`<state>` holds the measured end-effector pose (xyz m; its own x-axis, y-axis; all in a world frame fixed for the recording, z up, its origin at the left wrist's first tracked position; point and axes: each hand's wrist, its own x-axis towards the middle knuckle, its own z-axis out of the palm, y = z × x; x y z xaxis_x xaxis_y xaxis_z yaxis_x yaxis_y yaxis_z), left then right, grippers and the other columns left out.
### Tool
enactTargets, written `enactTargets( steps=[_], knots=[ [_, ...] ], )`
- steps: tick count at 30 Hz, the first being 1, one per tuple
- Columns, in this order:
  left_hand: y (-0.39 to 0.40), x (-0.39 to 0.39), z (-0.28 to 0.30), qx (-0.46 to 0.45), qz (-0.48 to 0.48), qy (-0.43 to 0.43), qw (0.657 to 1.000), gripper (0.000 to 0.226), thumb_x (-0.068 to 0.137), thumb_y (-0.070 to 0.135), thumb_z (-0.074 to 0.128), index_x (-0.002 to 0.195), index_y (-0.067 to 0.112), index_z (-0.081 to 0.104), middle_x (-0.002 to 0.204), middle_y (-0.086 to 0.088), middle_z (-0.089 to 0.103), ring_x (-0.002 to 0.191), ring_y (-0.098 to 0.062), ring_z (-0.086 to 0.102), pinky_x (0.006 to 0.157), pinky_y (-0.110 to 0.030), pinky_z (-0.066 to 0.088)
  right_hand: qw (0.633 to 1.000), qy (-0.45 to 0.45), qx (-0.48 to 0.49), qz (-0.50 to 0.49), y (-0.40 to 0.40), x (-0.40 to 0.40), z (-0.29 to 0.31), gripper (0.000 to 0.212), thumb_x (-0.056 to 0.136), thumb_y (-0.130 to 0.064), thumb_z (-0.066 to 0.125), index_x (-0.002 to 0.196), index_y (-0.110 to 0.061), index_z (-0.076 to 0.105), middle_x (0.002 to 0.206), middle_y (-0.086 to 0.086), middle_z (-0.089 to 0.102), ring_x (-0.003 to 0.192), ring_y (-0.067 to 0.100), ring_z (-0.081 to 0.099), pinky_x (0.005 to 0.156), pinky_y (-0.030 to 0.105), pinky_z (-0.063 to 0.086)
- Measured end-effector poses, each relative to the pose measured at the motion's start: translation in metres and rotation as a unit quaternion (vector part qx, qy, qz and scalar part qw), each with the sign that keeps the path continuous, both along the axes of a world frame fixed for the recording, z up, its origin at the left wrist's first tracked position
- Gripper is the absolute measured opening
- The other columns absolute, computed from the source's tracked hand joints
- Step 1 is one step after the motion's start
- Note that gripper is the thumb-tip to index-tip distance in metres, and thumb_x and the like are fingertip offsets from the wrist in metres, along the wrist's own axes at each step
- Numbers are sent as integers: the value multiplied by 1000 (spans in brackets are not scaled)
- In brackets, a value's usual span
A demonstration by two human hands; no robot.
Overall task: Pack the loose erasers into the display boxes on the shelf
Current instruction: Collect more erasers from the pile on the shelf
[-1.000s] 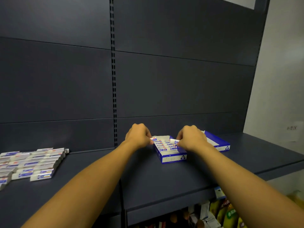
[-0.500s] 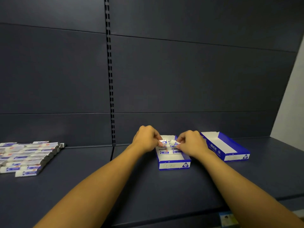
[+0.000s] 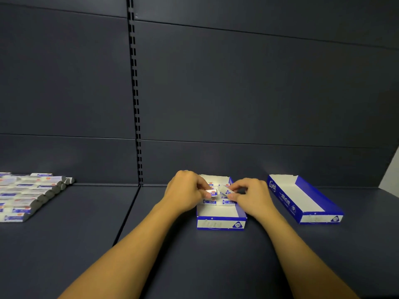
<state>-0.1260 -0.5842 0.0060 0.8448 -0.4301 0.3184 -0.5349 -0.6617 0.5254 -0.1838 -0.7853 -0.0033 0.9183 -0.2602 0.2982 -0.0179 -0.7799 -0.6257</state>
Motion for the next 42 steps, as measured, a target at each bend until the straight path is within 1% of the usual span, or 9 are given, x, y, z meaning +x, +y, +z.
enactTargets(
  steps=[4, 6, 10, 15, 24, 31, 35, 39, 42],
  knots=[
    [-9, -4, -4, 34, 5, -28, 999, 21, 76, 40, 86, 96, 34, 81, 98, 15, 72, 102, -7, 51, 80, -32, 52, 1000, -19, 18, 10, -1, 3, -3, 22, 83, -20, 81, 104, -16, 76, 108, -1, 72, 79, 3, 62, 56, 10, 46],
    [-10, -5, -8, 56, 16, -38, 998, 22, 76, 43, 86, 96, 36, 81, 99, 16, 70, 102, -8, 50, 80, -32, 51, 1000, -13, 4, 14, -1, 3, -4, 21, 84, -21, 81, 103, -18, 76, 109, -2, 71, 81, 4, 62, 57, 10, 46],
    [-7, -5, -12, 68, 33, -21, 997, 22, 78, 42, 84, 99, 38, 80, 105, 11, 68, 105, -10, 51, 83, -33, 52, 999, 6, -37, 18, -3, 3, -7, 25, 85, -26, 80, 109, -20, 75, 115, -4, 68, 91, 6, 59, 59, 11, 44],
    [-6, -8, -12, 85, 41, -19, 995, 26, 83, 44, 80, 106, 34, 79, 112, 7, 69, 109, -11, 52, 84, -33, 52, 998, 11, -63, 26, -3, 2, -7, 25, 85, -28, 79, 109, -23, 74, 117, -6, 66, 91, 5, 56, 59, 10, 41],
    [-15, -11, -8, 120, 41, -26, 992, 22, 85, 32, 80, 106, 27, 79, 112, 6, 70, 110, -14, 57, 82, -29, 53, 994, 43, -94, 39, -2, -3, -1, 31, 88, -28, 76, 118, -23, 72, 121, -5, 63, 98, 6, 55, 61, 10, 43],
    [-16, -11, -9, 130, 30, -31, 991, 26, 85, 30, 78, 110, 23, 79, 115, 4, 69, 114, -13, 52, 85, -30, 54, 990, 65, -122, 33, 0, -5, 0, 33, 88, -33, 75, 120, -24, 72, 123, -5, 64, 102, 8, 58, 62, 12, 44],
    [-16, -12, -7, 144, 31, -41, 988, 26, 86, 30, 77, 111, 23, 78, 114, 4, 69, 110, -14, 57, 82, -28, 53, 984, 78, -157, 26, 2, -5, 2, 32, 88, -31, 76, 119, -24, 73, 123, -5, 64, 94, 7, 56, 65, 13, 45],
    [-14, -12, -8, 137, 45, -44, 989, 21, 86, 28, 78, 106, 25, 79, 109, 6, 72, 101, -15, 63, 82, -32, 58, 980, 87, -177, 21, 5, -5, 5, 31, 89, -30, 76, 119, -24, 73, 124, -5, 65, 102, 11, 60, 77, 23, 55],
    [-15, -11, -8, 130, 53, -35, 989, 20, 85, 30, 80, 105, 27, 79, 111, 6, 72, 99, -16, 65, 84, -34, 59, 976, 103, -191, 29, 6, -4, 6, 30, 89, -31, 75, 117, -24, 74, 124, -5, 65, 102, 12, 62, 76, 22, 55]
  ],
)
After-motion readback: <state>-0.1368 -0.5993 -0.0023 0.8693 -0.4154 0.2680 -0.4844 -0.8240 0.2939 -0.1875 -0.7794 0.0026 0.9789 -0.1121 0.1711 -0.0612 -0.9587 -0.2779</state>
